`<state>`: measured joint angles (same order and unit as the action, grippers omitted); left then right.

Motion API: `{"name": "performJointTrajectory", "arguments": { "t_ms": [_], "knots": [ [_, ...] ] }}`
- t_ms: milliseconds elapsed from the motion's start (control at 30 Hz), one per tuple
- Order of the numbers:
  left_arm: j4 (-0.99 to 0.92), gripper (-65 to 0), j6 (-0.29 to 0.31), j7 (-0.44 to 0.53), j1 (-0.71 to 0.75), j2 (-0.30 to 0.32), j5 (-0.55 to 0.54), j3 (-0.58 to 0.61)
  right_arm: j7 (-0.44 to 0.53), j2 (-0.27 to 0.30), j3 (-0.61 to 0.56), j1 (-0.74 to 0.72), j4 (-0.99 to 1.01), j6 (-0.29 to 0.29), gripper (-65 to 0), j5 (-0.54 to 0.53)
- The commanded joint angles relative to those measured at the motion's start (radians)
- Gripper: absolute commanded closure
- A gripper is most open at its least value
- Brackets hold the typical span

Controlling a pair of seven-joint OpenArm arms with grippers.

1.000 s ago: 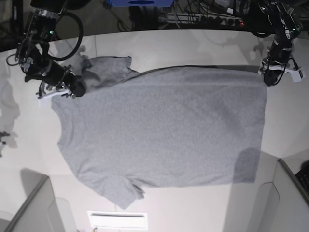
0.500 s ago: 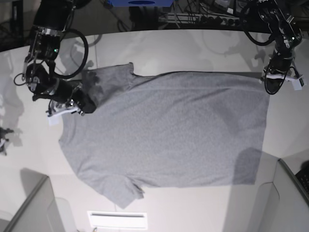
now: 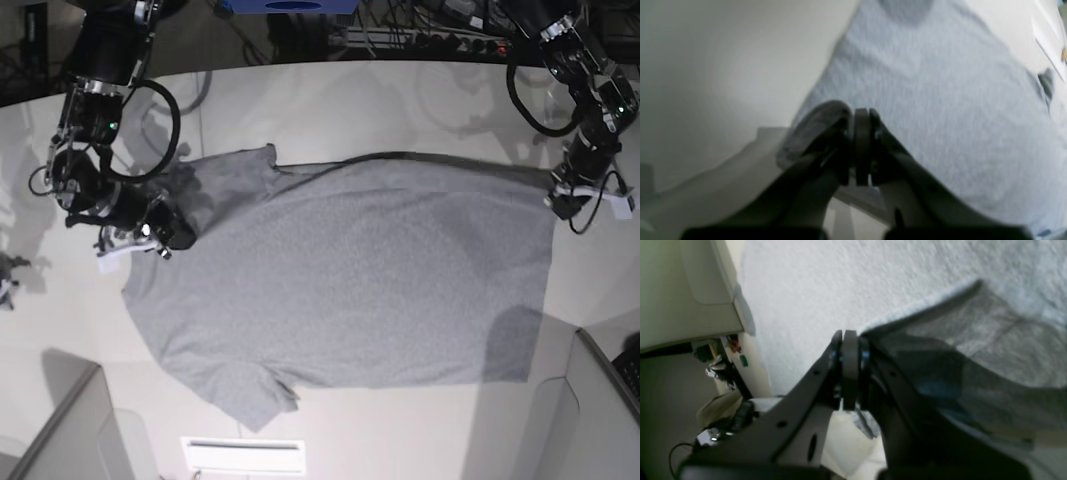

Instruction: Fold the T-shirt properly

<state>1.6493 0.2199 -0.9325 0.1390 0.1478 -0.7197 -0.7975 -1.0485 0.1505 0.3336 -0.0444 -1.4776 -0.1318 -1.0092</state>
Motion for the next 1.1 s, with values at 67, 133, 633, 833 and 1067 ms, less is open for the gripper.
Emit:
{"name": "performJointTrajectory", "arguments": {
  "t_ms": [67, 133, 633, 833, 1067],
  "knots": [
    [-0.028, 0.0, -0.046, 0.013, -0.037, 0.013, -0.016, -0.001, 0.023, 0.011, 0.000, -0.039, -0.001, 0.007, 0.0, -0.026],
    [-0.048, 0.0, -0.070, 0.011, -0.055, 0.029, -0.016, 0.003, 0.041, 0.011, 0.000, -0.044, 0.002, 0.007, 0.0, -0.024],
    [-0.235, 0.0, -0.075, 0.013, -0.195, 0.075, -0.016, 0.017, 0.098, 0.011, -0.001, -0.113, 0.144, 0.008, 0.0, 0.076],
    [-0.280, 0.0, -0.075, 0.017, -0.195, 0.112, -0.016, 0.140, 0.104, 0.008, 0.000, -0.114, 0.144, 0.011, 0.0, 0.088],
    [-0.289, 0.0, -0.075, 0.013, -0.213, 0.125, -0.016, 0.158, 0.104, 0.008, 0.000, -0.134, 0.142, 0.013, -5.3, 0.088]
  ]
}}
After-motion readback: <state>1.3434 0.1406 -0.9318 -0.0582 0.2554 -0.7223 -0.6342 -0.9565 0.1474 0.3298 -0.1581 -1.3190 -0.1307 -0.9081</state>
